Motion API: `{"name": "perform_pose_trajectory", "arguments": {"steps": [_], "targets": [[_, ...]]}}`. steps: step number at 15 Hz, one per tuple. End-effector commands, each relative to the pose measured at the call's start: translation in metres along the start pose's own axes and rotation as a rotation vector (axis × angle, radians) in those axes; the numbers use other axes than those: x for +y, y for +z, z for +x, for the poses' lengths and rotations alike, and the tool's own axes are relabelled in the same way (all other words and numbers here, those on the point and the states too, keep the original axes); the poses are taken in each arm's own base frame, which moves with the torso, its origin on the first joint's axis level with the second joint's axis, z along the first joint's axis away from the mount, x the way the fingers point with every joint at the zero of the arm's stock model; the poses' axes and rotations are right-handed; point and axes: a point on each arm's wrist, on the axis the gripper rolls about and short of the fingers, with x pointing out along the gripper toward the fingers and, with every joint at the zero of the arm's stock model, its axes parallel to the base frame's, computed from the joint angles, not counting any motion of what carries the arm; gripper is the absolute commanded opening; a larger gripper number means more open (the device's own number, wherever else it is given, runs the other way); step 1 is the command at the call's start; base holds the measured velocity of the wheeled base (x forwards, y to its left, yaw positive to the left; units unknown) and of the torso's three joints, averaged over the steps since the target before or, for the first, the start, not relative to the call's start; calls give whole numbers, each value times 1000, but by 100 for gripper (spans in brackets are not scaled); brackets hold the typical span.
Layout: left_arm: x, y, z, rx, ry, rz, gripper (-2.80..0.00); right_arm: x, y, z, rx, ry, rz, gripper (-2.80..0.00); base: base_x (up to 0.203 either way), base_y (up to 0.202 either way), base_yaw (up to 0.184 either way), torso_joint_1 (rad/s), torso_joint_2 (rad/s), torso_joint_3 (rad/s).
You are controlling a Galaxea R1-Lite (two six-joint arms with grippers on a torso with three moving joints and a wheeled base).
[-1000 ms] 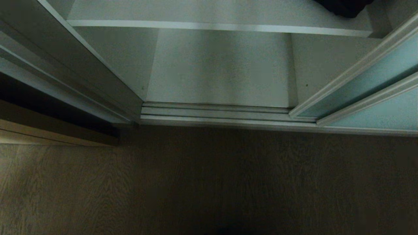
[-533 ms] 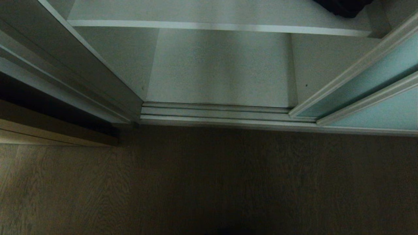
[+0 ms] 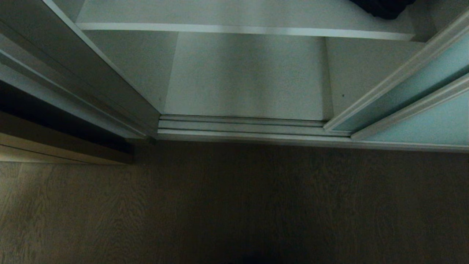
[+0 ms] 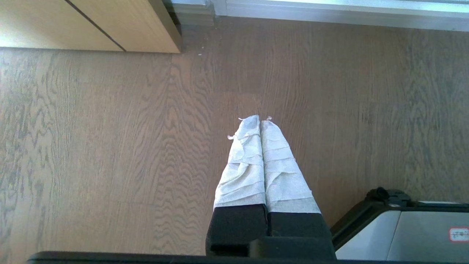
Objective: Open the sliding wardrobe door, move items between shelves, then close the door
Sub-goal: Close the door
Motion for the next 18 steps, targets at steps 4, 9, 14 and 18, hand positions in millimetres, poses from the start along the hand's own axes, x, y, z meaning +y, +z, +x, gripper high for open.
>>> {"name": "perform_pose_trajectory", "arguments": {"steps": [4, 9, 14, 18], "targets": [[0, 0, 0, 1, 1, 0, -280, 28, 16, -45, -31, 173, 5, -280, 0, 0, 0, 0, 0, 0], [0, 0, 0, 1, 1, 0, -280, 33, 17, -81, 36, 389, 4, -280, 0, 0, 0, 0, 0, 0], [0, 0, 0, 1, 1, 1, -280, 23, 3, -125, 211, 812, -35, -280, 0, 0, 0, 0, 0, 0], [0, 0, 0, 2, 1, 0, -280, 11, -20, -146, 293, 997, 49, -280, 0, 0, 0, 0, 0, 0]]}}
